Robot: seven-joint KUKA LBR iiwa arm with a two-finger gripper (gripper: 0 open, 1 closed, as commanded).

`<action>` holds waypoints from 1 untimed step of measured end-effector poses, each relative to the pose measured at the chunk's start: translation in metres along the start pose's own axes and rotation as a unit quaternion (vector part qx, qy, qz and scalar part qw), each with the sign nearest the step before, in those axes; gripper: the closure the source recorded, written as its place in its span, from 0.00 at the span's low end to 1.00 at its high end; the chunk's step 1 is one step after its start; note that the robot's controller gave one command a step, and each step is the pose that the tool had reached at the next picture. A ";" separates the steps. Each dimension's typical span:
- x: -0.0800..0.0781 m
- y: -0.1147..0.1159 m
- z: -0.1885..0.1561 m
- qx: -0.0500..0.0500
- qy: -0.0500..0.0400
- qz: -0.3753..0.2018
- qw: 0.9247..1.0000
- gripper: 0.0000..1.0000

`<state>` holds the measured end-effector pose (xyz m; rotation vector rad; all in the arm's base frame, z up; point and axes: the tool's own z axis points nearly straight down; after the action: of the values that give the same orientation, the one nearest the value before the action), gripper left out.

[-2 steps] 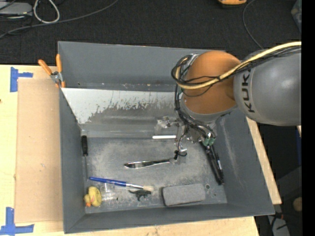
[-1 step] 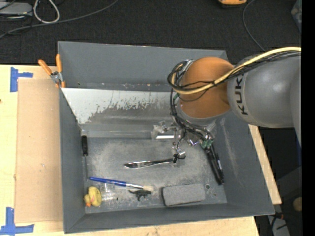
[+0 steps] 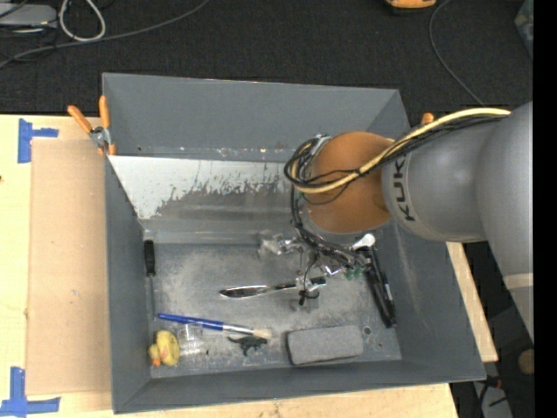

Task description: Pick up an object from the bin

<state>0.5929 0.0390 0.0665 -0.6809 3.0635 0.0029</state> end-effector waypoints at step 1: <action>-0.007 0.022 -0.004 0.000 -0.003 0.043 0.999 1.00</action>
Offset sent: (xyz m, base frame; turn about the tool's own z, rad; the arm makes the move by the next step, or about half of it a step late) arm 0.0000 0.0000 0.0000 0.0000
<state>0.5898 0.0614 0.0704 -0.5465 3.0848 0.0041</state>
